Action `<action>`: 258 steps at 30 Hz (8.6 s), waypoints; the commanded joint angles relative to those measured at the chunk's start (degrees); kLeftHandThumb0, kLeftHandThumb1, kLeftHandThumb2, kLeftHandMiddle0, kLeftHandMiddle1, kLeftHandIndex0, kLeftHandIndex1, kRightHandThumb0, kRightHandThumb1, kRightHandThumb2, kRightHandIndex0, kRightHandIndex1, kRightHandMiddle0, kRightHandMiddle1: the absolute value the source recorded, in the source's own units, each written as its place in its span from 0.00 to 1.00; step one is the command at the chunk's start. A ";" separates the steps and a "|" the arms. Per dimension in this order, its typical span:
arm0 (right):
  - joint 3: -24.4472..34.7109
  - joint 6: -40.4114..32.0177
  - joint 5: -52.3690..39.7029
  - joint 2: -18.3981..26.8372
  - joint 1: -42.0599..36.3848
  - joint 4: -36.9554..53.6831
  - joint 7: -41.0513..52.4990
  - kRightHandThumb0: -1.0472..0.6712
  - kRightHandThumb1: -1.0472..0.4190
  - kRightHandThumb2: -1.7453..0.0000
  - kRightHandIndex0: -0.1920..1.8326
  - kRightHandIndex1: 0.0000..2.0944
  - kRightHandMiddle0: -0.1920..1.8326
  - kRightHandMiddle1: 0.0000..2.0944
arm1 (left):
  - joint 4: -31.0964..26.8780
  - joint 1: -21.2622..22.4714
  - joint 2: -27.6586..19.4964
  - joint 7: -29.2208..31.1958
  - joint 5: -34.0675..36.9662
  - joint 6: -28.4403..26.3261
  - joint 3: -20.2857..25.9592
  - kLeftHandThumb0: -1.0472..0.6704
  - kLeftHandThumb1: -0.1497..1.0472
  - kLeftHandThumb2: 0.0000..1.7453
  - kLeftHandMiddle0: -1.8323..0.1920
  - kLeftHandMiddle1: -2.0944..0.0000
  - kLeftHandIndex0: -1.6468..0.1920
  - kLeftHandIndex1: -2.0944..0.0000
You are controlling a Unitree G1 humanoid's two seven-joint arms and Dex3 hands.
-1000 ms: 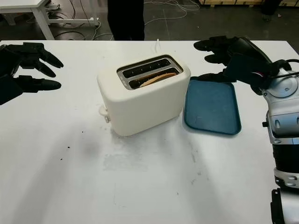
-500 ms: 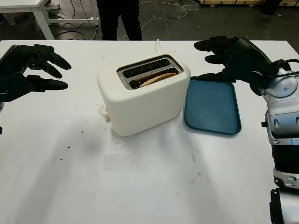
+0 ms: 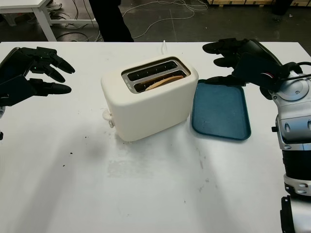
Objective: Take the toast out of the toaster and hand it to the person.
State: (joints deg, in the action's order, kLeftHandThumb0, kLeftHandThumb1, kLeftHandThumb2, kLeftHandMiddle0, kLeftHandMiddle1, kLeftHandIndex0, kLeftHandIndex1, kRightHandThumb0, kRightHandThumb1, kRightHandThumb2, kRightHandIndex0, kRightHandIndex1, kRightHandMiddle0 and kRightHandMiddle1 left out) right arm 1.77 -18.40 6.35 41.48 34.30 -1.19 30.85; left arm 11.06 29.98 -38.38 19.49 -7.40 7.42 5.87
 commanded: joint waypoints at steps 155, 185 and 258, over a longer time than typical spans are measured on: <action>-2.02 -0.09 1.64 -0.89 1.77 0.32 -0.39 0.36 0.21 1.00 0.24 0.29 0.36 0.00 | -0.45 0.08 -0.05 -0.03 -0.01 0.02 0.42 0.00 0.66 0.00 0.48 0.59 0.44 0.65; -2.24 0.04 2.01 -0.64 1.90 0.25 -0.57 0.34 0.21 1.00 0.23 0.32 0.37 0.01 | -0.67 -0.03 0.12 -0.13 0.16 -0.30 0.53 0.00 0.66 0.00 0.48 0.59 0.44 0.65; -1.07 -0.53 0.00 -2.48 1.68 -1.05 -0.18 0.36 0.21 1.00 0.18 0.36 0.35 0.00 | -0.59 0.17 0.15 -0.23 -0.01 -0.31 0.38 0.00 0.67 0.00 0.48 0.59 0.44 0.65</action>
State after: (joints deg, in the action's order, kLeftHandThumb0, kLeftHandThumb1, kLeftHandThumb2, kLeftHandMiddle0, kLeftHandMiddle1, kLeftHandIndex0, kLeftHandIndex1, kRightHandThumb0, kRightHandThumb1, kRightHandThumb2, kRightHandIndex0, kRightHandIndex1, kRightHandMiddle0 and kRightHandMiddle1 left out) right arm -0.02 -18.52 7.17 39.38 36.28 -2.49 30.82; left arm 10.71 29.97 -38.18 19.53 -7.27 6.68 6.11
